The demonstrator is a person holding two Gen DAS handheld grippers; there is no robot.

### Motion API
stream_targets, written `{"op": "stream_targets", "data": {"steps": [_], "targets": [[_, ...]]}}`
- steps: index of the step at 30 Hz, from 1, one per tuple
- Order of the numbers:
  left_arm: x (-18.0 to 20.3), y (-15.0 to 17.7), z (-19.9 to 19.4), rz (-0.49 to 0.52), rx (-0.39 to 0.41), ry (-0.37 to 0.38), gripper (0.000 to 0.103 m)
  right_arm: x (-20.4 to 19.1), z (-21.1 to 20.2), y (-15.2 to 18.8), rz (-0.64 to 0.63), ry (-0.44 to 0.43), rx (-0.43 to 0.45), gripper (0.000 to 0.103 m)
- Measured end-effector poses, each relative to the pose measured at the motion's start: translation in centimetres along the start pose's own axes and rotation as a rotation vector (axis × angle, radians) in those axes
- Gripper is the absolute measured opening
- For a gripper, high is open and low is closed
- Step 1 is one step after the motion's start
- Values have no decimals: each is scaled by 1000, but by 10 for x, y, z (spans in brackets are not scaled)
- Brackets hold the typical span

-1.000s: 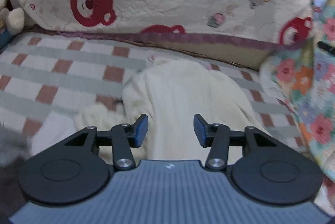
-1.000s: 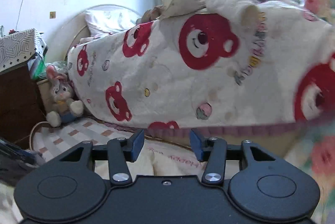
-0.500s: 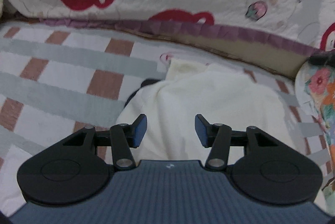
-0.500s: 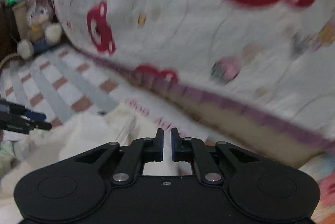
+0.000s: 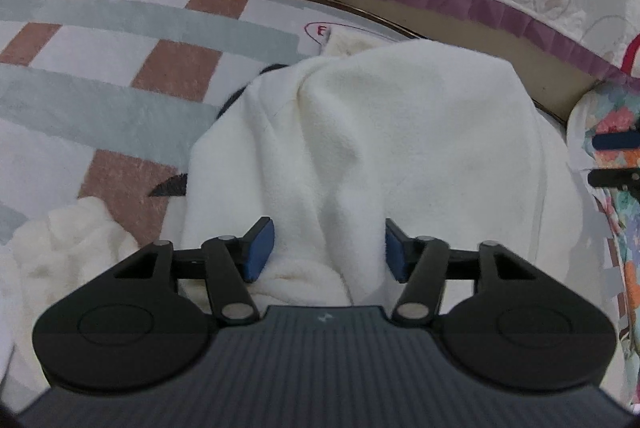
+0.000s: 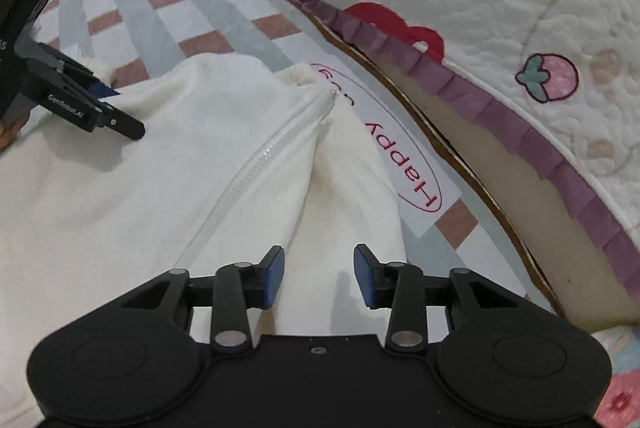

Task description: Fold clothes

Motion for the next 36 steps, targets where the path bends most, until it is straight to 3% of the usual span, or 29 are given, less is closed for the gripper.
{"op": "stream_targets", "data": {"steps": [1,5,11,14,17,20,23,28,32,34,36], "targets": [[0,1,0,14,12,15,9,0,2,-2,-10,0,-2,48],[-9,-5,-27,-114,89,145,9,9,15,-13,-23,8,-7,50],[0,6,-67,197,117,-99,9,30,36,-27,19,21,-1,51],[-11,12,-49,122,19,-63,9,36,42,-25,48,19,-16,53],[-16,14,-41,102,-14,-44,9,41,48,-21,83,13,-28,54],[-19,14,-42,86,-16,-34,9,36,52,-19,128,-17,-28,55],[-22,15,-41,70,-17,-26,10,16,60,-22,58,-45,-31,61],[-21,16,-37,77,0,-24,12,-5,92,-32,-67,35,-78,67],[-25,17,-33,53,11,-14,14,1,117,-42,-47,62,-62,73],[-26,18,-31,42,17,-9,16,5,135,-41,-36,56,-92,88],[-28,18,-29,30,22,-3,16,8,148,-37,-3,51,-117,85]]}}
Point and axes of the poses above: each gripper's, at about its wrist camera, not at the fingertips, and z roughly the way its jaws point, x to its right, y to its underside, the point moved 1 cm from there along z, roughly the way its jaws point, and after that the axes turned 5 degrees about x, right-handed, at the moved point
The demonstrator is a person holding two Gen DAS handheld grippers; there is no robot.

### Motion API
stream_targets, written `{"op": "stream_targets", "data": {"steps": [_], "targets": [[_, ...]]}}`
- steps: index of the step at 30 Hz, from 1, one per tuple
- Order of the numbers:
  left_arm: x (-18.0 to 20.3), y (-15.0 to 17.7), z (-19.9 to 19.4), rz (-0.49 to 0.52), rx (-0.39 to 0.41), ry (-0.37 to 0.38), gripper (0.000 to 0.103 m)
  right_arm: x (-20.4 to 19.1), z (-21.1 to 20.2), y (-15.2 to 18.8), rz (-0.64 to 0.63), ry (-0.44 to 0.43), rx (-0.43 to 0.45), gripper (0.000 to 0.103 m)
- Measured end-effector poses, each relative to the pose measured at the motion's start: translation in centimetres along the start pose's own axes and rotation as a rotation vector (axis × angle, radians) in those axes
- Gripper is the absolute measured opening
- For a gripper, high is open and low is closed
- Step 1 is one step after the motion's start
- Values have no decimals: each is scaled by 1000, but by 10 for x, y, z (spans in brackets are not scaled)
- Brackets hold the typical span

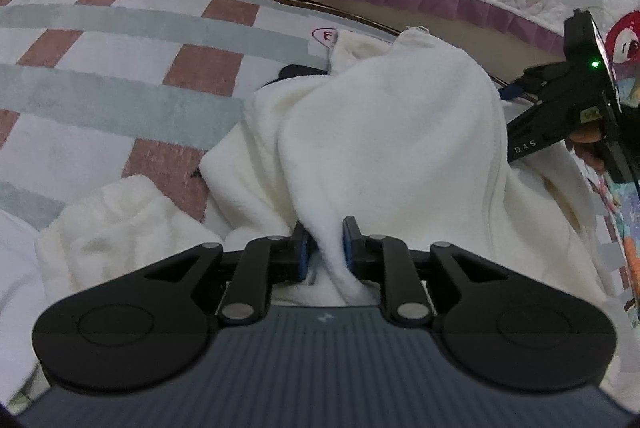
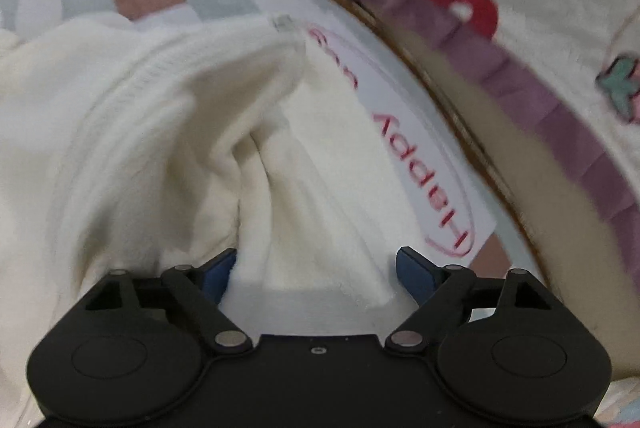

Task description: Fold clothes

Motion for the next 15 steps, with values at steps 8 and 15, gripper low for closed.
{"op": "stream_targets", "data": {"steps": [8,15], "targets": [[2,0,3,8,22,-4,16,46,-76,11,222,157,267,13],[25,-8,-18,122,127,25,11,142,-167,77,506,476,430,13]]}}
Point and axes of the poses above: each gripper's, at about its wrist camera, not at the fingertips, and z roughly the way its jaws point, x to its right, y to its underside, the point moved 1 cm from there along z, roughly the way its jaws point, and after that the axes turned 5 degrees about x, right-handed, at the moved point
